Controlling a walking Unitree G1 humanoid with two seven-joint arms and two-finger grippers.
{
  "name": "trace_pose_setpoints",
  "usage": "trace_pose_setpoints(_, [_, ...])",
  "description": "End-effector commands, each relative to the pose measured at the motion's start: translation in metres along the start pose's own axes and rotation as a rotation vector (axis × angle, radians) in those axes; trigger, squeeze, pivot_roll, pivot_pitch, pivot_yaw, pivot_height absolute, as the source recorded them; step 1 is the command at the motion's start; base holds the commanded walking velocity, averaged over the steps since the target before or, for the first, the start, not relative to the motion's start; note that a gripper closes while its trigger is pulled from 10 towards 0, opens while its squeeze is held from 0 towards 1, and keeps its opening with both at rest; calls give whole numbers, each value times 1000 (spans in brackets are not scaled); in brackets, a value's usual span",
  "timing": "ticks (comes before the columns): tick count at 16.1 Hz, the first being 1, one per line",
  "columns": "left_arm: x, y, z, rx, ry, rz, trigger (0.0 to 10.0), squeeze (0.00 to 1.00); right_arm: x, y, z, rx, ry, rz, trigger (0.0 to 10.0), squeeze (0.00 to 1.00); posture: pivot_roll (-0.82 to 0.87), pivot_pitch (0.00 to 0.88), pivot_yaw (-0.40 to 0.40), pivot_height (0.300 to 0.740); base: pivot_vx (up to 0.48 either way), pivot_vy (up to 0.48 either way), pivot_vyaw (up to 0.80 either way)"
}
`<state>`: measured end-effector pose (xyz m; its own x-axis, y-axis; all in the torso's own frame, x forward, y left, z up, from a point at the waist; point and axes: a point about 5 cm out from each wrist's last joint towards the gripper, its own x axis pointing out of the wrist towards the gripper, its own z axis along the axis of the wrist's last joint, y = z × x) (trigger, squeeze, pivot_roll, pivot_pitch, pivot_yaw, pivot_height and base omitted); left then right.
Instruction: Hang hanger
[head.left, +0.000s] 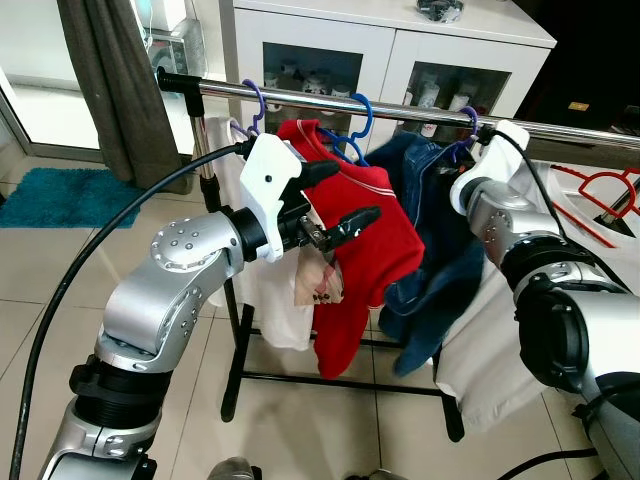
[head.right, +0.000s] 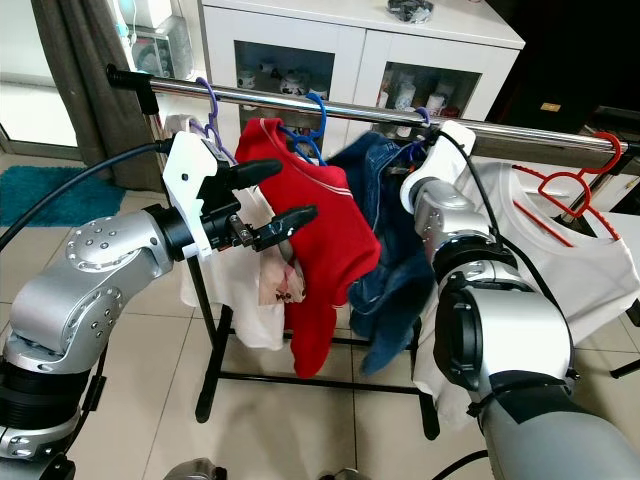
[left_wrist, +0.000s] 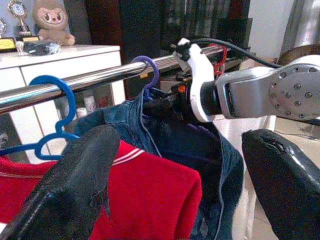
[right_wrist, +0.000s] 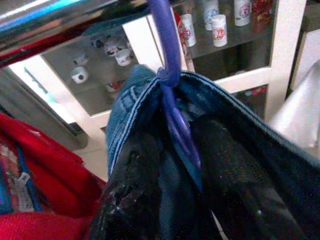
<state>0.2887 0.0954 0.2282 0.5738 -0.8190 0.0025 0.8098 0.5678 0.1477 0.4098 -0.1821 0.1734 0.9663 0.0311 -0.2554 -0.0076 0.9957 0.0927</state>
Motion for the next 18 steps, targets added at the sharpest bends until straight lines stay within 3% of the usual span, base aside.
trace_pose_setpoints(1, [-3,3,-4,1,15,-1,10000,0,-1,-5,14,12,-54,23,10000,1000,141,0,-114,740,0,0,0])
trace_pose_setpoints(9, [-37,15,-42,-51,111,119,10000,0,-13,-16,6,4,-91,139,10000,1000,33,0,-51,740,0,0,0])
trace_pose_setpoints(10, [-41,14,-49,-37,120,161,10000,0,-29,-19,4,-32,-97,197,10000,1000,24,0,-49,740,0,0,0])
trace_pose_setpoints(14, [-49,13,-56,-27,128,269,10000,0,-69,-22,-7,-79,-113,269,10000,1000,24,0,-54,740,0,0,0])
trace_pose_setpoints(16, [-58,19,-55,17,123,442,10000,0,-108,-19,-19,-30,-176,272,10000,1000,24,0,-51,740,0,0,0])
trace_pose_setpoints(18, [-60,18,-56,13,117,471,10000,0,-120,-12,-21,18,-225,280,10000,1000,18,0,-46,740,0,0,0])
